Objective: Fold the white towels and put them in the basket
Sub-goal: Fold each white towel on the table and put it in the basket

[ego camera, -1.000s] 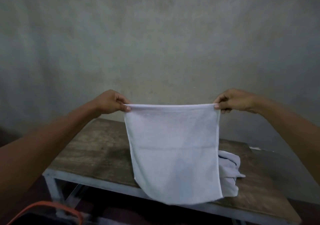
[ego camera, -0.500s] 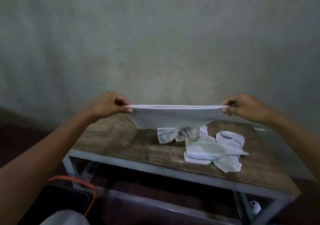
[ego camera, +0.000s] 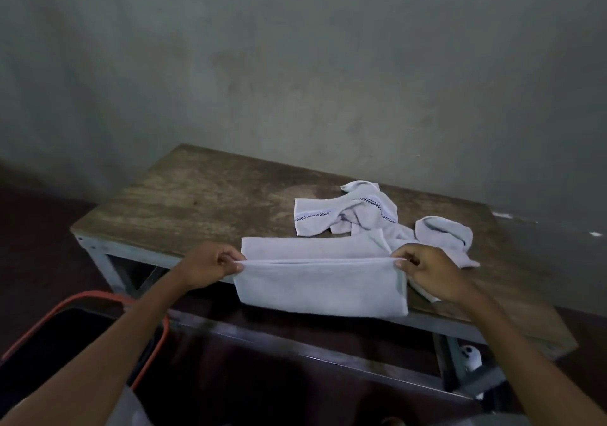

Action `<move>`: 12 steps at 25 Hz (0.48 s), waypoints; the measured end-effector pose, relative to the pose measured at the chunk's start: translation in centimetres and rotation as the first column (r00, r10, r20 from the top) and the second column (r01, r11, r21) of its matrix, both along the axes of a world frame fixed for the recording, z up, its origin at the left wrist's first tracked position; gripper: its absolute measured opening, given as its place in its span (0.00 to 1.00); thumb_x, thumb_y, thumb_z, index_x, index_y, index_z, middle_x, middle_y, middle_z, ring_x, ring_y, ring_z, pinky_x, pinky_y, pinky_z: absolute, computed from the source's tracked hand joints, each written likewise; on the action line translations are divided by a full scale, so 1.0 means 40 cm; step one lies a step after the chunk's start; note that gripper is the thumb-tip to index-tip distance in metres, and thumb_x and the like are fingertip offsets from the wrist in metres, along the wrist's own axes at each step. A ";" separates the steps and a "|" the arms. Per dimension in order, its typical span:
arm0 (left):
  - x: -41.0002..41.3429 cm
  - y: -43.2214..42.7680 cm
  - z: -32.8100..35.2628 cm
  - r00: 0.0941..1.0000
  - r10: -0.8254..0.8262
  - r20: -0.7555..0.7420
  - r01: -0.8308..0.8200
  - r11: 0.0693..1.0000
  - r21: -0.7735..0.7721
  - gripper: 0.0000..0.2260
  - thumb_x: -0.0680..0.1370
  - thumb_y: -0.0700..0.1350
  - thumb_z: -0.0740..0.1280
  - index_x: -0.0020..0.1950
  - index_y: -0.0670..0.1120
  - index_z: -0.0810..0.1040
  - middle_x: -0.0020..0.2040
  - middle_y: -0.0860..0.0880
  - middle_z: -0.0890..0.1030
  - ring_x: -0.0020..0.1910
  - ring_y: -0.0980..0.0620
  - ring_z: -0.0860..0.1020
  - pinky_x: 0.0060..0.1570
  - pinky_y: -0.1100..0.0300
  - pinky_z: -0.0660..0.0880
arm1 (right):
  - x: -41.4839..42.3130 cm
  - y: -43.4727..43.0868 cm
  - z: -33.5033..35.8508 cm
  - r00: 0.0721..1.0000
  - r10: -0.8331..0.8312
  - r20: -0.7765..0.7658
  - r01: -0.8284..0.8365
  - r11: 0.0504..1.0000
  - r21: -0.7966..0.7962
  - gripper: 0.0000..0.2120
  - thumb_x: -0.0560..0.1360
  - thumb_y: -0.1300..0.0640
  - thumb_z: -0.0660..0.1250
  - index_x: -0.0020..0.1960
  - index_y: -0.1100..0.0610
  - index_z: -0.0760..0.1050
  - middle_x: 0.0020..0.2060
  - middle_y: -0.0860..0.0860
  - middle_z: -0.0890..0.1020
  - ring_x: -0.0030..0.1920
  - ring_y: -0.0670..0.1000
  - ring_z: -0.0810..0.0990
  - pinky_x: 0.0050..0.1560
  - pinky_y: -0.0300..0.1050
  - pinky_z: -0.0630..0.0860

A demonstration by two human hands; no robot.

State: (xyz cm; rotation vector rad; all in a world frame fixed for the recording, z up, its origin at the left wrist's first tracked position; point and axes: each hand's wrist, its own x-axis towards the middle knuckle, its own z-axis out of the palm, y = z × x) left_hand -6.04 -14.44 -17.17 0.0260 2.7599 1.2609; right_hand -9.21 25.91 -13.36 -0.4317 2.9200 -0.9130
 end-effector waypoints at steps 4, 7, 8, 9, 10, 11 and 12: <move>-0.067 0.013 -0.027 0.991 0.092 -0.102 -0.086 0.994 0.062 0.05 0.75 0.40 0.68 0.43 0.50 0.80 0.43 0.48 0.83 0.42 0.52 0.80 0.42 0.64 0.74 | -0.097 -0.028 -0.048 0.981 -0.051 -0.189 0.068 0.994 0.086 0.06 0.75 0.60 0.65 0.47 0.53 0.79 0.42 0.45 0.80 0.48 0.51 0.79 0.50 0.49 0.74; -0.115 0.007 -0.046 0.990 0.074 -0.116 -0.077 0.997 -0.020 0.04 0.76 0.42 0.67 0.44 0.50 0.80 0.48 0.51 0.81 0.48 0.53 0.78 0.49 0.59 0.74 | -0.168 -0.050 -0.056 0.960 0.012 -0.281 0.060 0.968 0.244 0.05 0.74 0.58 0.65 0.47 0.52 0.79 0.46 0.48 0.80 0.50 0.54 0.77 0.51 0.54 0.73; -0.125 0.005 -0.054 0.993 0.057 -0.105 -0.062 0.997 -0.041 0.04 0.76 0.43 0.67 0.45 0.50 0.80 0.49 0.52 0.80 0.50 0.53 0.78 0.51 0.56 0.74 | -0.187 -0.057 -0.060 0.954 0.054 -0.293 0.037 0.954 0.298 0.05 0.73 0.57 0.65 0.47 0.52 0.79 0.47 0.49 0.79 0.52 0.55 0.77 0.51 0.54 0.72; -0.134 0.005 -0.059 0.994 0.052 -0.091 -0.056 0.998 -0.041 0.04 0.77 0.43 0.66 0.45 0.50 0.80 0.50 0.52 0.80 0.50 0.53 0.78 0.52 0.55 0.74 | -0.204 -0.063 -0.064 0.953 0.087 -0.291 0.016 0.943 0.334 0.06 0.73 0.57 0.65 0.48 0.52 0.79 0.49 0.49 0.79 0.54 0.56 0.76 0.52 0.54 0.71; -0.141 0.003 -0.060 0.995 0.058 -0.076 -0.058 0.998 -0.009 0.04 0.77 0.44 0.65 0.45 0.49 0.79 0.49 0.52 0.81 0.49 0.53 0.78 0.50 0.54 0.74 | -0.217 -0.064 -0.068 0.957 0.102 -0.273 0.001 0.935 0.354 0.06 0.73 0.56 0.64 0.48 0.52 0.78 0.51 0.49 0.78 0.56 0.56 0.75 0.53 0.52 0.69; -0.147 0.002 -0.060 0.996 0.063 -0.068 -0.060 0.998 0.035 0.04 0.78 0.44 0.65 0.46 0.49 0.79 0.47 0.52 0.81 0.47 0.53 0.79 0.48 0.55 0.74 | -0.225 -0.063 -0.071 0.965 0.108 -0.239 -0.010 0.926 0.377 0.06 0.74 0.55 0.62 0.48 0.52 0.77 0.52 0.48 0.78 0.57 0.54 0.74 0.53 0.50 0.66; -0.151 0.003 -0.059 0.996 0.058 -0.073 -0.053 0.996 0.071 0.04 0.78 0.44 0.64 0.46 0.49 0.79 0.46 0.51 0.81 0.45 0.54 0.79 0.45 0.57 0.74 | -0.230 -0.060 -0.073 0.972 0.116 -0.203 -0.025 0.915 0.403 0.07 0.74 0.52 0.59 0.47 0.50 0.75 0.51 0.46 0.78 0.57 0.53 0.74 0.52 0.48 0.63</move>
